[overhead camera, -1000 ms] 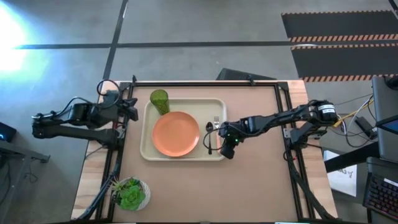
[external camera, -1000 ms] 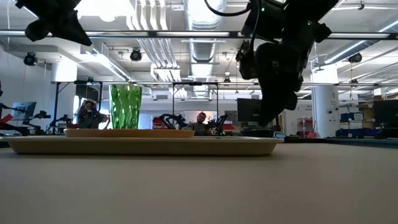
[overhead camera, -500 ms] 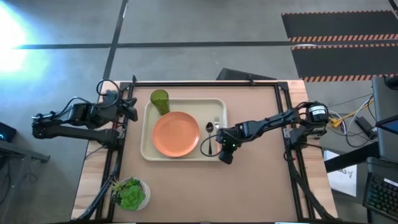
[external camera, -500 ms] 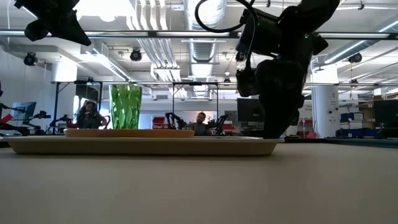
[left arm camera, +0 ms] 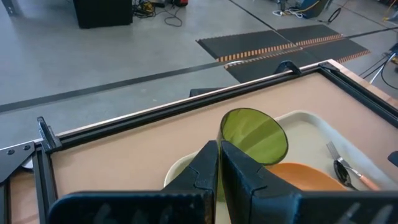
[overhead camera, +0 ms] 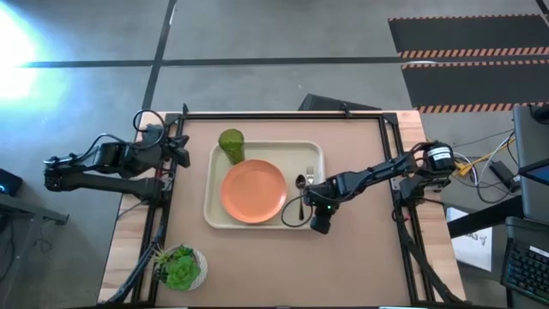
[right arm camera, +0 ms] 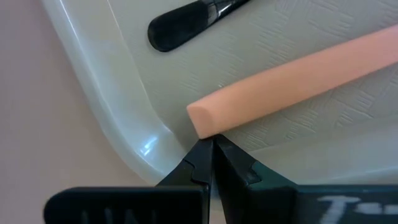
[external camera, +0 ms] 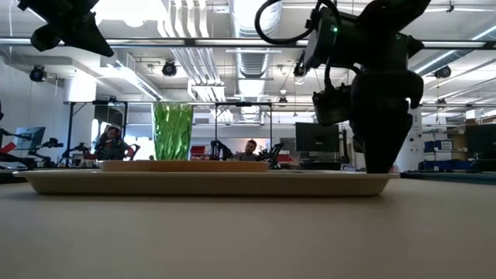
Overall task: Pick and place plate/cup/fork/spoon on tray
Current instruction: Move the white tray to center of the table
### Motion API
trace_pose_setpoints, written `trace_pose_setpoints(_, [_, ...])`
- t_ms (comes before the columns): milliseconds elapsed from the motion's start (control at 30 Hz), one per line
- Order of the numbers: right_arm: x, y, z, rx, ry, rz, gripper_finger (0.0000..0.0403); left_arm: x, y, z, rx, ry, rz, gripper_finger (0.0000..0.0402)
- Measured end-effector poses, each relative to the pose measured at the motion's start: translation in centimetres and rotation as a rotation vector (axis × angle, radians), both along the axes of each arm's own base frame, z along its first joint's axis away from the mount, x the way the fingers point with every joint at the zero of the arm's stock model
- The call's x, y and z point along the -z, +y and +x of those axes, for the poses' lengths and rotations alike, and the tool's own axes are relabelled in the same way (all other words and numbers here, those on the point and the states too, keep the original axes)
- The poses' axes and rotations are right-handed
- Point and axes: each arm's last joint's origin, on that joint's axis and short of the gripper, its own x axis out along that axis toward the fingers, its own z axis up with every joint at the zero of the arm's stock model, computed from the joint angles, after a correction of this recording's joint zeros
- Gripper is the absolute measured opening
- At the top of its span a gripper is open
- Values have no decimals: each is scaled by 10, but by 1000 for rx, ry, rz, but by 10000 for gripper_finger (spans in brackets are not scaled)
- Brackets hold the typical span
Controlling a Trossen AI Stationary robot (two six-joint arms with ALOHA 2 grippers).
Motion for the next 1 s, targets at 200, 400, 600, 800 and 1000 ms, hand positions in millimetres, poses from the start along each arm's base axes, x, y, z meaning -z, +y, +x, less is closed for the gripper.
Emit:
trace_pose_setpoints(200, [0,3,-2,5,19,-4,8,0,0,0,0,-2,-1,0])
trace_pose_setpoints(400, [1,11,-6,18,51,-5,8,0,0,0,2,-1,-2,0])
trace_pose_setpoints(600, [1,19,-15,-3,131,-12,8,0,0,0,2,-2,-2,0])
trace_pose_setpoints(800, [-5,21,-27,20,211,-18,8,0,0,0,11,-1,-8,0])
trace_pose_setpoints(1000, [-6,28,-29,54,209,-29,8,0,0,0,14,-1,-10,0])
